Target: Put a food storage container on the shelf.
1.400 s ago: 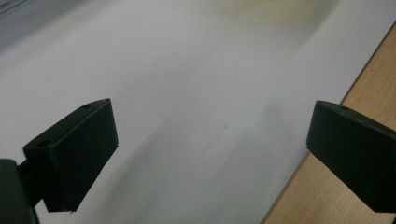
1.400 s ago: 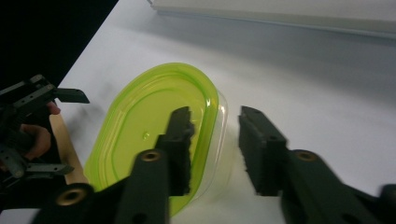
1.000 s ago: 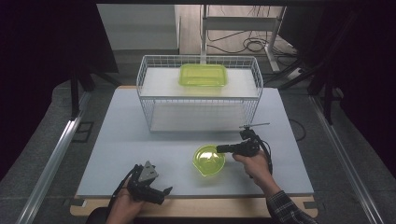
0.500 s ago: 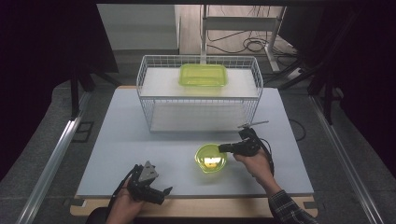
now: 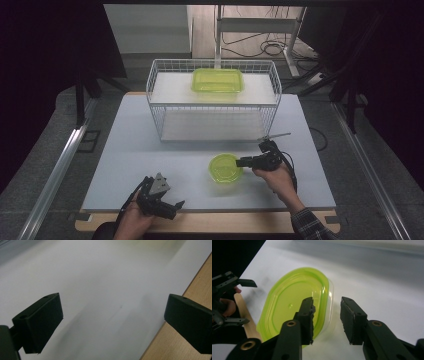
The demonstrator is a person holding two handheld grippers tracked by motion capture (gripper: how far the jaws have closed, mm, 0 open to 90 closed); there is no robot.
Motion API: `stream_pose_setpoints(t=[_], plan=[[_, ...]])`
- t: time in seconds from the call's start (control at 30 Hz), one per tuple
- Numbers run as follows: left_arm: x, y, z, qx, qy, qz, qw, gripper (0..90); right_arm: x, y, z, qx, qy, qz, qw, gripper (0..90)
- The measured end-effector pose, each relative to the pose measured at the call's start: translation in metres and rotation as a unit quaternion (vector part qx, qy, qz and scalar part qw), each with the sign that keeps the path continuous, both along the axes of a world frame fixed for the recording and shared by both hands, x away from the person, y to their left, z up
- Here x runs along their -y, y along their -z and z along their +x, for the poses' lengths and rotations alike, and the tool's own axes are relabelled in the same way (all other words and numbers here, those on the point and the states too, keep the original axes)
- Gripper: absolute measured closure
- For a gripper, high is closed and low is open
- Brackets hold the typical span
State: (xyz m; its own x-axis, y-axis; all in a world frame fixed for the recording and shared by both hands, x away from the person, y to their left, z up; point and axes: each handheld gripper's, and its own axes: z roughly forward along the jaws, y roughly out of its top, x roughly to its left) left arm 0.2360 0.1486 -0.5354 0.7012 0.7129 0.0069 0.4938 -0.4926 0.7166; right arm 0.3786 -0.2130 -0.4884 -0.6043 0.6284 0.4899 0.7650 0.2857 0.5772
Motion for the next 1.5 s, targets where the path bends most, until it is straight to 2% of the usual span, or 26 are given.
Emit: stream_pose_setpoints(t=[0.17,0.27,0.47,0.57,0.7,0.8,0.9,0.97,1.03,1.17,1.27,1.37,1.43,1.5], plan=[[0.000,0.000,0.000,0.000,0.000,0.001,1.0000,1.9,0.002,0.001,0.001,-0.028,-0.007,0.017,0.9994,78.6],[0.000,0.000,0.000,0.000,0.000,0.001,1.0000,1.9,0.001,0.000,0.000,-0.030,-0.012,0.020,0.9993,79.5],[-0.001,0.000,0.000,0.001,-0.002,-0.003,1.0000,1.9,0.001,-0.005,0.002,-0.044,-0.019,0.058,0.9971,81.2],[-0.001,-0.001,0.000,0.002,-0.002,-0.004,1.0000,1.9,0.000,-0.009,0.003,-0.033,-0.017,0.049,0.9981,81.2],[-0.001,-0.001,0.000,0.002,-0.001,-0.003,1.0000,1.9,0.001,-0.008,0.004,-0.030,-0.015,0.045,0.9984,80.8],[-0.001,0.000,0.000,0.002,-0.001,-0.003,1.0000,1.9,0.001,-0.007,0.004,-0.013,-0.012,0.018,0.9997,78.8],[-0.001,0.000,0.000,0.001,-0.001,-0.002,1.0000,1.9,0.004,-0.004,0.005,-0.009,-0.008,0.009,0.9999,77.0],[0.000,0.000,0.000,0.000,-0.001,-0.001,1.0000,1.9,0.004,-0.003,0.007,-0.002,-0.003,-0.004,1.0000,72.4],[0.000,0.000,0.000,0.000,-0.001,0.000,1.0000,1.9,0.005,-0.002,0.010,-0.005,0.000,0.009,1.0000,69.8],[0.000,0.000,0.000,0.000,0.000,0.000,1.0000,1.9,0.003,-0.004,0.016,-0.002,0.000,0.019,0.9998,67.2],[0.000,0.000,0.000,0.000,0.000,0.000,1.0000,1.9,-0.003,-0.004,0.020,-0.007,-0.011,0.019,0.9997,66.8],[0.000,0.000,0.000,0.000,0.001,0.000,1.0000,1.9,-0.007,0.001,0.023,-0.023,-0.021,0.009,0.9995,75.8],[-0.001,0.000,0.000,0.000,0.000,-0.001,1.0000,1.9,-0.006,0.002,0.024,-0.040,-0.024,0.028,0.9985,79.3],[0.000,0.000,0.000,0.000,0.001,-0.001,1.0000,1.9,-0.005,0.001,0.023,-0.041,-0.026,0.024,0.9985,79.7]])
